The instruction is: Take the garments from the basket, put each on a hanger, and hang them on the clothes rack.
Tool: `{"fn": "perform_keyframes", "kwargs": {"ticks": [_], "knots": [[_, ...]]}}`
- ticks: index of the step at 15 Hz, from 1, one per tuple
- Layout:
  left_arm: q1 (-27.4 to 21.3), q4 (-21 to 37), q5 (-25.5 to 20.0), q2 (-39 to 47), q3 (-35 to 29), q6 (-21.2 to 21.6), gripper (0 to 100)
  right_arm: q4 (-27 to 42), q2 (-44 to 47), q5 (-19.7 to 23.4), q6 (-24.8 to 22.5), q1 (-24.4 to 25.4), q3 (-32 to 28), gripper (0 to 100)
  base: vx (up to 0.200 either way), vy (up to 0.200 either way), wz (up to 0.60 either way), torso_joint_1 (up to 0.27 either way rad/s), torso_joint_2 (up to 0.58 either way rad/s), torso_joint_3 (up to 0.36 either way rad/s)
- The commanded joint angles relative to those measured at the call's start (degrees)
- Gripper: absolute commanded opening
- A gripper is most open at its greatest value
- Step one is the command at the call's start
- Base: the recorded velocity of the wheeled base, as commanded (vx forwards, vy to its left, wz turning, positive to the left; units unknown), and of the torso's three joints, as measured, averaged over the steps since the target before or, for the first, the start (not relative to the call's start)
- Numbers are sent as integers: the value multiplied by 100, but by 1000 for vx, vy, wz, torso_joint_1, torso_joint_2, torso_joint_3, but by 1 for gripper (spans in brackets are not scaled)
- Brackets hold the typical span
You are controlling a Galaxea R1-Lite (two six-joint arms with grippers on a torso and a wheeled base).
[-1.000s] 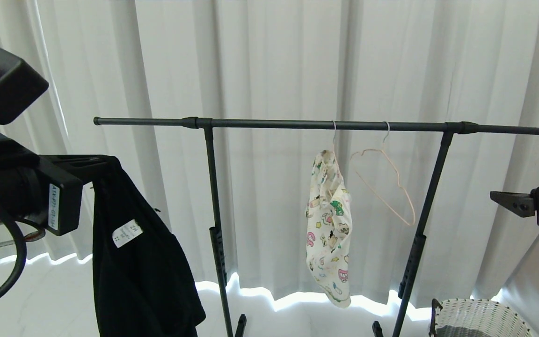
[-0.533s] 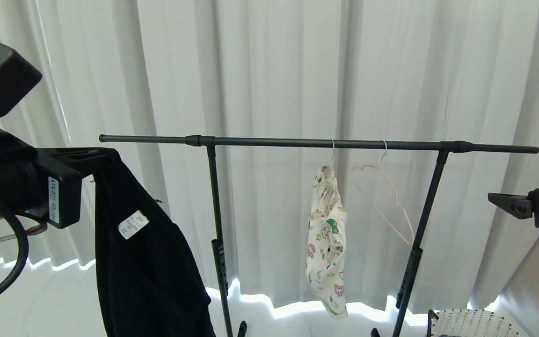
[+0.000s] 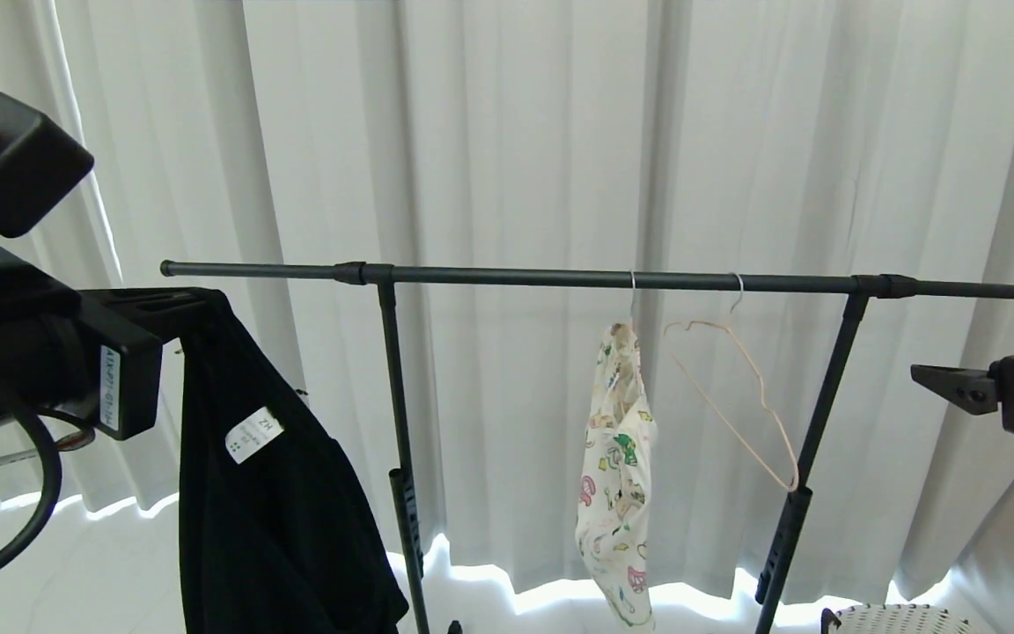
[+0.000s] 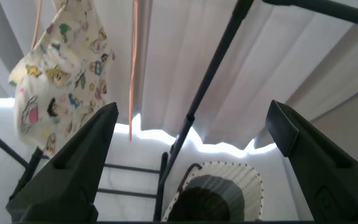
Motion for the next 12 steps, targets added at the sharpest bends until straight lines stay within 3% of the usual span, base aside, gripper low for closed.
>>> {"fn": "perform_keyframes", "kwargs": {"ticks": [1,9,12], "knots": [[-1,0,1,5,-4,-1,0,-1,42,1,-8,-5,0,100,200,0,0,12,-2,2],[-1,0,1,5,66,-1,0,-1,684,1,36,3,53,100,200,0,0,1,1,1],[-10,-62,1,5,66,-10,0,-150,1123,98,45,3,378,100,0,0,0,0,0,0]]}}
